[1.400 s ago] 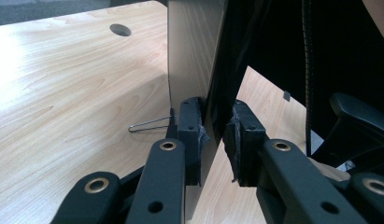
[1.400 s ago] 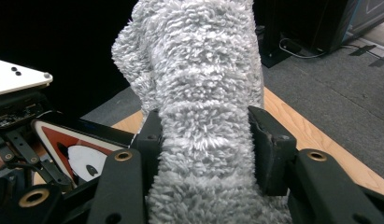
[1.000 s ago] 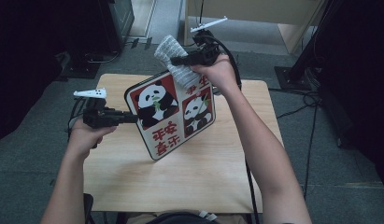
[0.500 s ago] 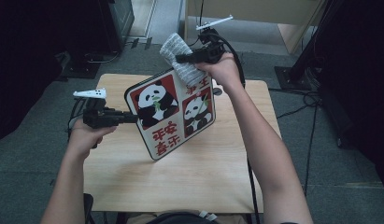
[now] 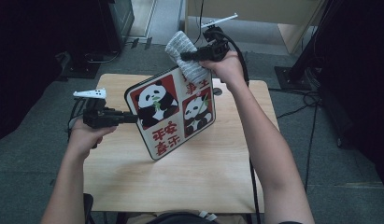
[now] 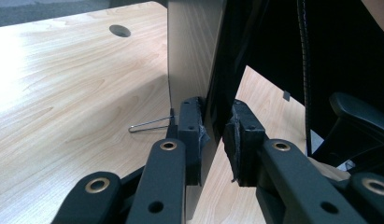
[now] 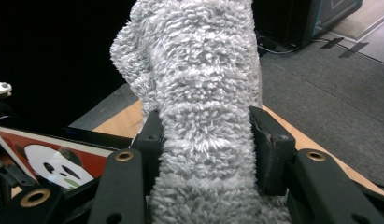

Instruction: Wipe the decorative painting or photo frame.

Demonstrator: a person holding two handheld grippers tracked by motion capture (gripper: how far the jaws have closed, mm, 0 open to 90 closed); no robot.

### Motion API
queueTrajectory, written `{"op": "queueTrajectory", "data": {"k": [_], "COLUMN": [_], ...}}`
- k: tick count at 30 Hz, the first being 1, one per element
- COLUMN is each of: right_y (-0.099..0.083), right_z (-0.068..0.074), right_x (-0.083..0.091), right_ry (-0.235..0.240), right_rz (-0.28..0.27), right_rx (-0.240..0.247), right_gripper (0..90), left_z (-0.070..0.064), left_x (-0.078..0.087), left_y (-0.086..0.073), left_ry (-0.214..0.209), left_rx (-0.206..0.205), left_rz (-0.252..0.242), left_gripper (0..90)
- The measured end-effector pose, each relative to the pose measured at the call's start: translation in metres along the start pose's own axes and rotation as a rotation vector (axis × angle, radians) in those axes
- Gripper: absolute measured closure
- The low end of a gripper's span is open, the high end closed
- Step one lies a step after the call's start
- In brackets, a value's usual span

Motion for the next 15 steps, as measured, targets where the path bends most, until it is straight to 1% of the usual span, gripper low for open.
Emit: {"op": "queueTrajectory", "data": {"k": [4, 8, 15], "right_y": [-0.001, -0.002, -0.003], "right_z": [-0.004, -0.007, -0.014], "right_x": [0.002, 0.005, 0.01], "right_ry": [-0.012, -0.03, -0.047], "right_rz": [-0.008, -0.006, -0.006], "right_rx": [-0.008, -0.009, -0.017], "right_gripper": [54.9, 54.9, 55.0], "left_z": [0.0, 0.0, 0.0], "left_x": [0.0, 0.0, 0.0], "left_y": [0.0, 0.0, 0.0], "left_ry": [0.0, -0.002, -0.001], "left_rx": [0.0, 0.0, -0.002], "left_rz": [0.0, 0.001, 0.0], "left_gripper": [77.5, 77.5, 77.6]}}
Point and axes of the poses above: each handheld gripper's, and its own axes: x roughly backward along the jaws, y roughly out of its top, z roughly to its left, the point moved 4 cm from there along -x, roughly forward along the jaws, and after that the axes turned 10 degrees about x, right-handed, at the moved point
